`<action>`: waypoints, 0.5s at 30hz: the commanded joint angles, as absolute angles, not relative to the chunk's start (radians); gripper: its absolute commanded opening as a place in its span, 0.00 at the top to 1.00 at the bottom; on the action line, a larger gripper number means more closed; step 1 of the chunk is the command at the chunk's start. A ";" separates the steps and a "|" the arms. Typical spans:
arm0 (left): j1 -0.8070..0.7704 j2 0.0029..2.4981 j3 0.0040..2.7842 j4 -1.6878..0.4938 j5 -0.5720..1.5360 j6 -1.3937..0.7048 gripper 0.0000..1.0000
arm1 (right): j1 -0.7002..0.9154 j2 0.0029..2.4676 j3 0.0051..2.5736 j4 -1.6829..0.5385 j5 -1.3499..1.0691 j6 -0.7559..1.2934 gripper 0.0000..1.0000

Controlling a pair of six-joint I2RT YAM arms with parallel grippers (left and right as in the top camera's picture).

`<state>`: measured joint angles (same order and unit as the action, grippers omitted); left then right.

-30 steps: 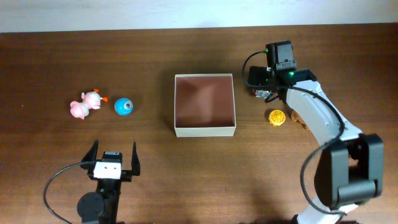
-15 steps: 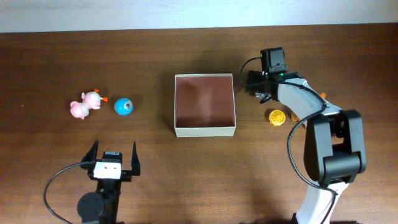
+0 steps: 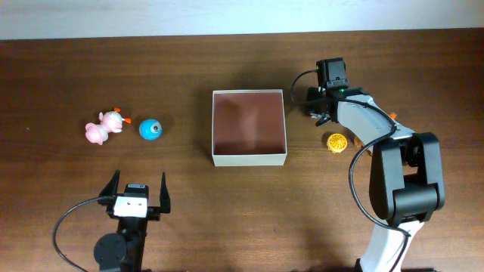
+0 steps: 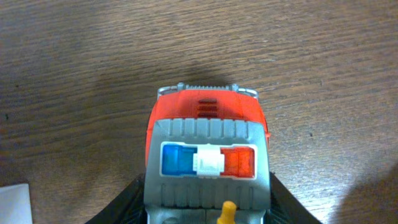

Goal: Pack container
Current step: 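Move the right gripper to the grey-red toy truck and grasp it, then carry the truck left with the right gripper over the white box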

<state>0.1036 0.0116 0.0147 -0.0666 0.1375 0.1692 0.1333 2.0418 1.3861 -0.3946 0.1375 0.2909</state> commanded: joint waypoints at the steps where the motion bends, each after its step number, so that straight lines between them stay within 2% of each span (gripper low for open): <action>1: 0.100 0.005 0.009 -0.068 0.133 0.182 0.00 | 0.130 2.053 1.407 -0.415 0.146 0.297 0.62; 15: 0.100 0.005 0.009 -0.068 0.133 0.181 0.00 | 0.131 1.864 1.498 -0.593 0.165 0.293 0.59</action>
<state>0.1036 0.0116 0.0147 -0.0666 0.1375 0.1692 0.1333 1.9770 1.4250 -0.5655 0.1459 0.2901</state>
